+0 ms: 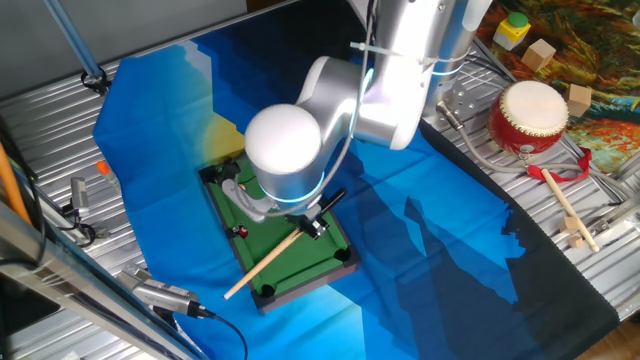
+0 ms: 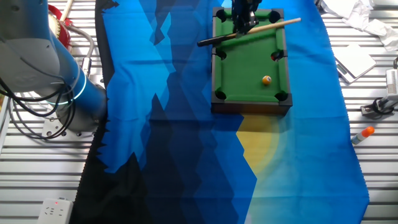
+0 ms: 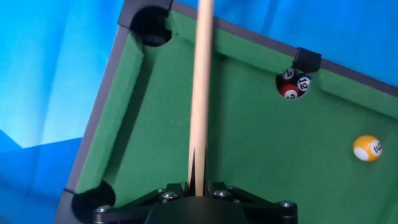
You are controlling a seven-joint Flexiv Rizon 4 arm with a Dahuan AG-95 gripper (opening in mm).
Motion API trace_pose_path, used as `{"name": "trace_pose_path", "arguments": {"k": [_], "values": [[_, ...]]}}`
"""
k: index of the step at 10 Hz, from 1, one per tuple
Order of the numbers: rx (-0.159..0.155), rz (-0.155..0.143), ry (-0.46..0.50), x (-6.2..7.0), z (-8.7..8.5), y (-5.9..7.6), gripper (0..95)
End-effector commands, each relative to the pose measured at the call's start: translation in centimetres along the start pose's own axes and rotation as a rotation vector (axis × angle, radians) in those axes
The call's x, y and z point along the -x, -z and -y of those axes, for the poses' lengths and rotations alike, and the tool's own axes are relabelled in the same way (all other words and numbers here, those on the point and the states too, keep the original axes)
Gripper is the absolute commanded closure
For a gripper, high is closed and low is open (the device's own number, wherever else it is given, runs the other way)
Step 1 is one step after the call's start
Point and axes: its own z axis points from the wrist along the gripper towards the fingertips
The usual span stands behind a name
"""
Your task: Hit the pool ball
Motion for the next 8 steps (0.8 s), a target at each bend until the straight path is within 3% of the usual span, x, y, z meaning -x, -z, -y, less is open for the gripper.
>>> {"name": "trace_pose_path", "arguments": {"k": [1, 2, 3, 5, 8], "values": [[0.045, 0.019, 0.102, 0.2, 0.0, 2.2, 95.0], [0.051, 0.024, 0.156, 0.3, 0.0, 2.9, 95.0], [0.053, 0.023, 0.101, 0.3, -0.2, 3.4, 95.0], [0.076, -0.009, -0.22, 0.2, -0.5, 3.9, 95.0], [0.192, -0.02, -0.52, 0.2, -0.5, 3.9, 95.0]]}}
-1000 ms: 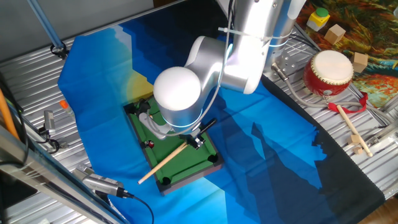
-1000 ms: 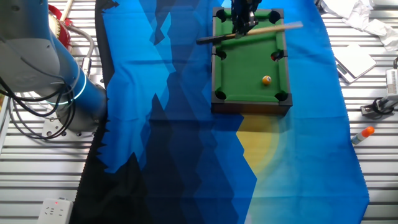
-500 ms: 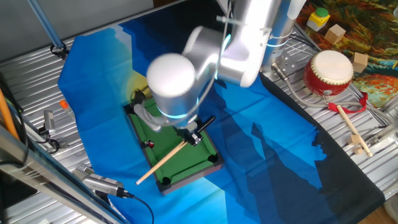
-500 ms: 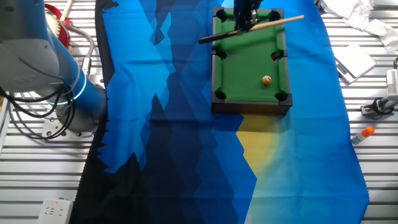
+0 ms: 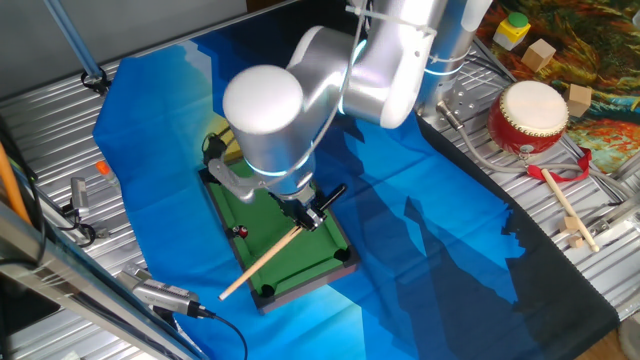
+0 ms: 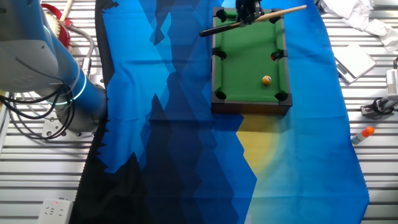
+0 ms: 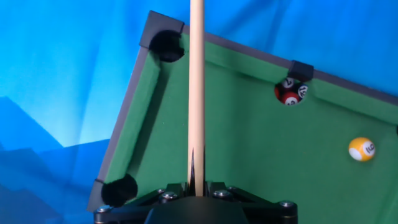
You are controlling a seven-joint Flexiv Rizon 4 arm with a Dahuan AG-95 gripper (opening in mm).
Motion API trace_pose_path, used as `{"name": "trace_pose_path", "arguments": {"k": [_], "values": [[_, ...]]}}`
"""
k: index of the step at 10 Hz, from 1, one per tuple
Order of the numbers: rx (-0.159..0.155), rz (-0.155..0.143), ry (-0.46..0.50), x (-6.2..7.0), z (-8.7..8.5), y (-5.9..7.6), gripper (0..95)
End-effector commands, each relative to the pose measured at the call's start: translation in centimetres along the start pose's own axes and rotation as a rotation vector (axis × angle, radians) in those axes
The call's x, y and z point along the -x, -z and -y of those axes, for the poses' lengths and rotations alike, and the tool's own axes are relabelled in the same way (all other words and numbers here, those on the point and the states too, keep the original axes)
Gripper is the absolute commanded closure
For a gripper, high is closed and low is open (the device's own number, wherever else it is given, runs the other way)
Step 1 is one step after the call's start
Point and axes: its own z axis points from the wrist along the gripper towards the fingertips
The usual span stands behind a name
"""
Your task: Hit the pool ball
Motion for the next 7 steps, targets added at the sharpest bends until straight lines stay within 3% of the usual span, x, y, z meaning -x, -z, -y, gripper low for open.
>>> {"name": "trace_pose_path", "arguments": {"k": [1, 3, 7], "values": [[0.087, -0.018, -0.541, 0.08, -0.14, 0.05, 95.0], [0.069, -0.018, -0.544, 0.09, -0.13, 0.05, 95.0], [0.068, -0.019, -0.544, 0.09, -0.13, 0.05, 95.0]]}}
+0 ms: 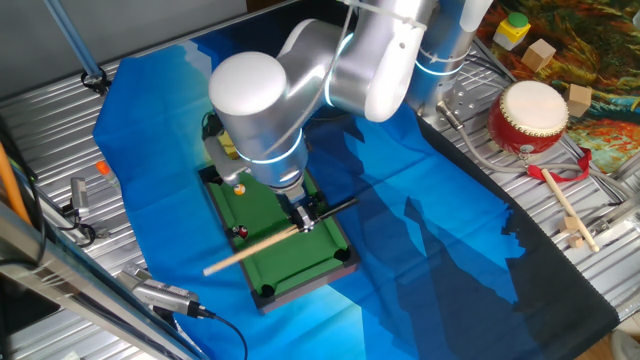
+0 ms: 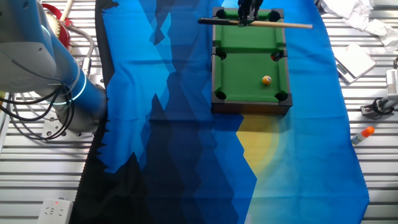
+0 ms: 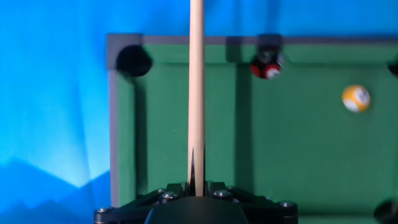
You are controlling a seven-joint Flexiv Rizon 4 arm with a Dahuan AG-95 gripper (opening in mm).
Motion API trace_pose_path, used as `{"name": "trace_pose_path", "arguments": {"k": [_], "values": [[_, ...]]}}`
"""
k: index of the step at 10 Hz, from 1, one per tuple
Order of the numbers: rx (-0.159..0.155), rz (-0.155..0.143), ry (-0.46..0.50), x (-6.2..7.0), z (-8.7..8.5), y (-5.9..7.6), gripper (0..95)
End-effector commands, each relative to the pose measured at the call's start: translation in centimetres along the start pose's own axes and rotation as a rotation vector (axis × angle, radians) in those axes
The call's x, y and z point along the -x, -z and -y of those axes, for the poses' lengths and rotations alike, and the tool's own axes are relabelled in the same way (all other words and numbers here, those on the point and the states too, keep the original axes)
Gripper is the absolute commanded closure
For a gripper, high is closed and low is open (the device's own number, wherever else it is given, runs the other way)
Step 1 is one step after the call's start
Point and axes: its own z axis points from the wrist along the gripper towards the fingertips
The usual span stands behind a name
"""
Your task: Hit the pool ball
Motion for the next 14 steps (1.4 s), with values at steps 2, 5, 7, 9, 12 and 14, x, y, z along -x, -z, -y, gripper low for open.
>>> {"name": "trace_pose_path", "arguments": {"k": [2, 5, 7, 9, 12, 14], "values": [[-0.003, -0.004, -0.155, 0.01, 0.0, 0.04, 95.0], [-0.023, -0.001, -0.157, 0.02, 0.01, 0.02, 95.0], [-0.027, 0.0, -0.158, 0.02, 0.02, 0.02, 95.0], [-0.033, 0.002, -0.159, 0.02, 0.02, 0.02, 95.0], [-0.035, 0.002, -0.159, 0.04, 0.05, -0.01, 95.0], [-0.032, 0.003, -0.143, 0.05, 0.04, -0.02, 19.0]]}}
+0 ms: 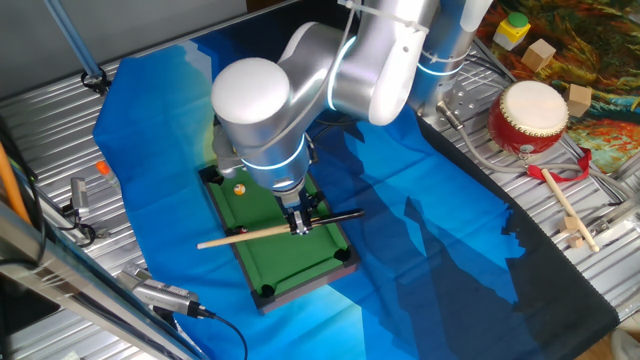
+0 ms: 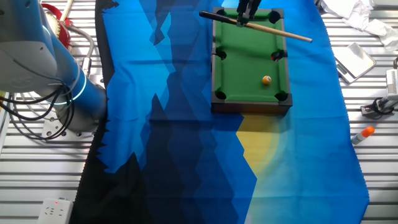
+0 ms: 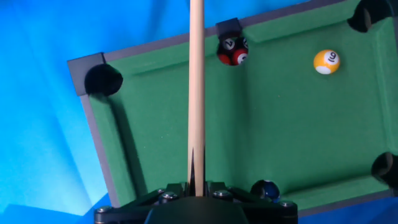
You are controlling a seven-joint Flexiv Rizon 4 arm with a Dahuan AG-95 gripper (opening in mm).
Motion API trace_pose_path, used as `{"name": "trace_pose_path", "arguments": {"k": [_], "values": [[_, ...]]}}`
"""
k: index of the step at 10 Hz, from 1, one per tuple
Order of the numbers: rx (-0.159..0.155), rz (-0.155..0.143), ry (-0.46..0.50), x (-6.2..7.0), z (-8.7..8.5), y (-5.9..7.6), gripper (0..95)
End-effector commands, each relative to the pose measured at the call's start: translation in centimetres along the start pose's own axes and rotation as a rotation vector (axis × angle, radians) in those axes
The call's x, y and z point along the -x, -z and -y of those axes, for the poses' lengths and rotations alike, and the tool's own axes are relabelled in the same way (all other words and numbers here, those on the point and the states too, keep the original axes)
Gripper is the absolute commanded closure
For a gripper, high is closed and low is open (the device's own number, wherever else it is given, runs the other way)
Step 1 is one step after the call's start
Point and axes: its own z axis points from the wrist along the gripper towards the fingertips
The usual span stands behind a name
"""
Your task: Hit the pool ball
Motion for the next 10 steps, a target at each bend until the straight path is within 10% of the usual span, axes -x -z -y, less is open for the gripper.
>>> {"name": "trace_pose_path", "arguments": {"k": [1, 4, 6, 7, 10], "values": [[0.004, 0.001, 0.016, 0.02, -0.02, -0.01, 19.0], [0.0, 0.003, 0.035, 0.02, -0.02, -0.01, 0.0], [0.0, 0.006, 0.039, 0.03, -0.02, -0.01, 38.0], [0.003, 0.003, 0.002, 0.06, -0.03, -0.03, 95.0], [0.009, 0.002, 0.004, 0.63, -0.25, -0.24, 95.0]]}}
